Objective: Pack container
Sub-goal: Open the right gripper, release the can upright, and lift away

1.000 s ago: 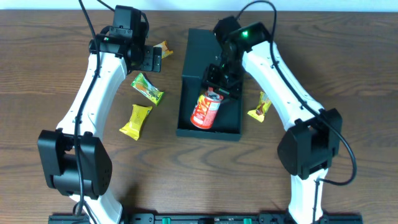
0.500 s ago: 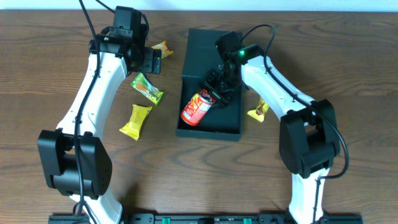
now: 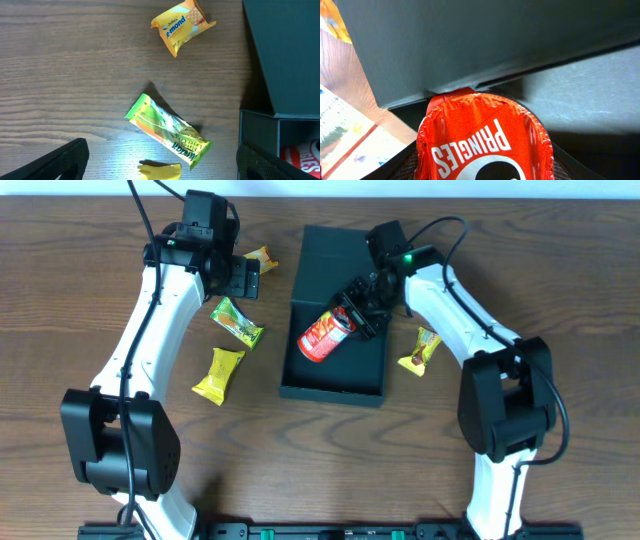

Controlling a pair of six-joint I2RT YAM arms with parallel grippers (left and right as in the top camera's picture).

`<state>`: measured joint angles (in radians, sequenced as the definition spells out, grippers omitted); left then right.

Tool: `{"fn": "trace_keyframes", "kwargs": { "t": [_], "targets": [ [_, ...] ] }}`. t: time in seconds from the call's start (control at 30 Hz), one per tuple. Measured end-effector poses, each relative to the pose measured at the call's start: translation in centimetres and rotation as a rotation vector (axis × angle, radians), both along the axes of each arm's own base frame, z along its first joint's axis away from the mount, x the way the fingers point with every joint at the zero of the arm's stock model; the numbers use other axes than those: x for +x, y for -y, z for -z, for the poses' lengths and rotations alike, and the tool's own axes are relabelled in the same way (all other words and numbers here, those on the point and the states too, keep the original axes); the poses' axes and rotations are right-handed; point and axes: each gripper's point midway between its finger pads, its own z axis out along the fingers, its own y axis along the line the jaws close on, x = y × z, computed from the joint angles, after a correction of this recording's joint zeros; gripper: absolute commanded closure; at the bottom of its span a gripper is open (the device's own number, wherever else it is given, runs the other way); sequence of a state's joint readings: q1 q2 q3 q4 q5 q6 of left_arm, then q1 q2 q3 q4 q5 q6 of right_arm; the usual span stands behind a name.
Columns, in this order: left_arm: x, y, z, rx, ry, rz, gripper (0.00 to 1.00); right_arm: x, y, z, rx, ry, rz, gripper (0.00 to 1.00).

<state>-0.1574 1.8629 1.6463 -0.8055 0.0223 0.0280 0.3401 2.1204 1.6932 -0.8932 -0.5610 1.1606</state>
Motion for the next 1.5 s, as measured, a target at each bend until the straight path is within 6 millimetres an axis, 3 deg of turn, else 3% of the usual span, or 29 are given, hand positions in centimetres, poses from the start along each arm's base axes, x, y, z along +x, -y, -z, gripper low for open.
{"fn": "trace_keyframes", "kwargs": {
  "t": [0.43,0.7,0.9,1.13,1.3,1.33,1.37,1.4,1.5],
  "targets": [
    [0.0,0.0,0.0,0.000,-0.001,0.000,0.05,0.2,0.8,-0.4,-0.016,-0.014,0.048,0.53],
    [0.0,0.0,0.0,0.000,-0.001,0.000,0.05,-0.1,0.9,0.7,-0.014,-0.067,0.123,0.28],
    [0.0,0.0,0.0,0.000,-0.002,0.000,0.05,1.7,-0.2,-0.2,0.053,0.002,0.131,0.24],
    [0.0,0.0,0.0,0.000,-0.002,0.000,0.05,2.0,-0.5,-1.9,0.083,0.047,0.122,0.22],
    [0.0,0.0,0.0,0.000,-0.002,0.000,0.05,2.5,-0.1,-5.2,0.099,0.141,0.122,0.31],
    [0.0,0.0,0.0,0.000,-0.002,0.000,0.05,2.8,-0.1,-6.0,0.107,0.172,0.120,0.49],
    [0.0,0.0,0.0,0.000,-0.002,0.000,0.05,3.3,-0.1,-7.1,0.121,0.215,0.114,0.78],
    [0.0,0.0,0.0,0.000,-0.002,0.000,0.04,4.0,-0.1,-8.6,0.144,0.283,0.103,0.98],
    [0.0,0.0,0.0,0.000,-0.001,0.000,0.04,5.0,-0.6,-12.8,0.207,0.480,0.012,0.98]
  ]
}}
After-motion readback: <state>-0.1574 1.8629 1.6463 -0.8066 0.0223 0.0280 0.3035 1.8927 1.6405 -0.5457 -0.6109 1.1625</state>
